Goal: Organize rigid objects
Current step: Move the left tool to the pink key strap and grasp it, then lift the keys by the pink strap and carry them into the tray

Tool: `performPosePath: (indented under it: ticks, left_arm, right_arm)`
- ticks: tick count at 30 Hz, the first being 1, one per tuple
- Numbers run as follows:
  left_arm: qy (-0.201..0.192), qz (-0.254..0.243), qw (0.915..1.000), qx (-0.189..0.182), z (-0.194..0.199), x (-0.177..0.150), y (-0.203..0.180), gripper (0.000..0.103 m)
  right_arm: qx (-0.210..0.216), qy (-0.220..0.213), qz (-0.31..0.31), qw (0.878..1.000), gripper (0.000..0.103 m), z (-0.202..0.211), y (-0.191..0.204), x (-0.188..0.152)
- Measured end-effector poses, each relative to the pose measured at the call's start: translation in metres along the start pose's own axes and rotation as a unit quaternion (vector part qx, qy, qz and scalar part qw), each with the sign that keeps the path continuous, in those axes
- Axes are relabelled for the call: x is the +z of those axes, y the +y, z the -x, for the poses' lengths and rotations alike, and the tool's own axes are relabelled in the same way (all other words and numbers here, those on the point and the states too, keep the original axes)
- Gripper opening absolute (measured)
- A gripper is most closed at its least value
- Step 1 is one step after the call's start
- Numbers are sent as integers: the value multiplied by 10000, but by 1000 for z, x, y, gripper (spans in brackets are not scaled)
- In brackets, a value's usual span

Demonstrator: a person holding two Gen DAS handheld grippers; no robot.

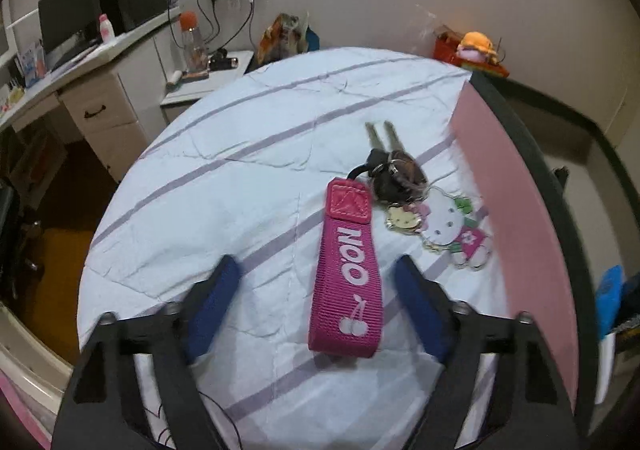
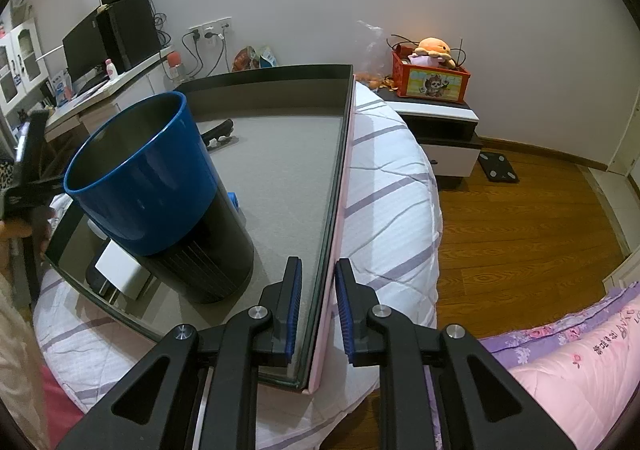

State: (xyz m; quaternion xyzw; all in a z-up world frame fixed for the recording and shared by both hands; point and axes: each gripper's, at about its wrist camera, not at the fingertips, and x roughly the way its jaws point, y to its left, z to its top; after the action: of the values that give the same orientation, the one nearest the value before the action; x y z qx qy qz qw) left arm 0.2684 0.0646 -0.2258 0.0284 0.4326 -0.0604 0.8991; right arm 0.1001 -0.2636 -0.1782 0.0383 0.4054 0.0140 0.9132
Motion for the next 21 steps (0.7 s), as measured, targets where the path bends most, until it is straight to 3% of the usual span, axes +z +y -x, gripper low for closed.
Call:
performPosePath:
  ticks: [1, 2, 4, 18, 19, 21]
  left_arm:
    - [-24, -13, 10000, -35, 3, 1, -1, 51]
    - [-13, -4, 9999, -145, 5, 1, -1, 32]
    - [36, 1, 9996, -286, 9, -1, -1, 25]
    - [206, -240, 9954, -910, 81, -73, 5, 27]
    - [151, -265, 9961, -827, 81, -71, 5, 29]
    - [141, -215, 9973, -688, 75, -64, 5, 54]
  right_arm:
    - [9, 4, -2, 10000, 19, 0, 0, 0]
    - [21, 9, -5, 10000, 19, 0, 0, 0]
    - [32, 21, 3, 10000, 19, -1, 0, 1]
    - [22, 56, 19, 10000, 19, -3, 0, 2]
    - [22, 58, 21, 10000, 19, -3, 0, 2]
    - [26, 62, 23, 10000, 19, -3, 0, 2]
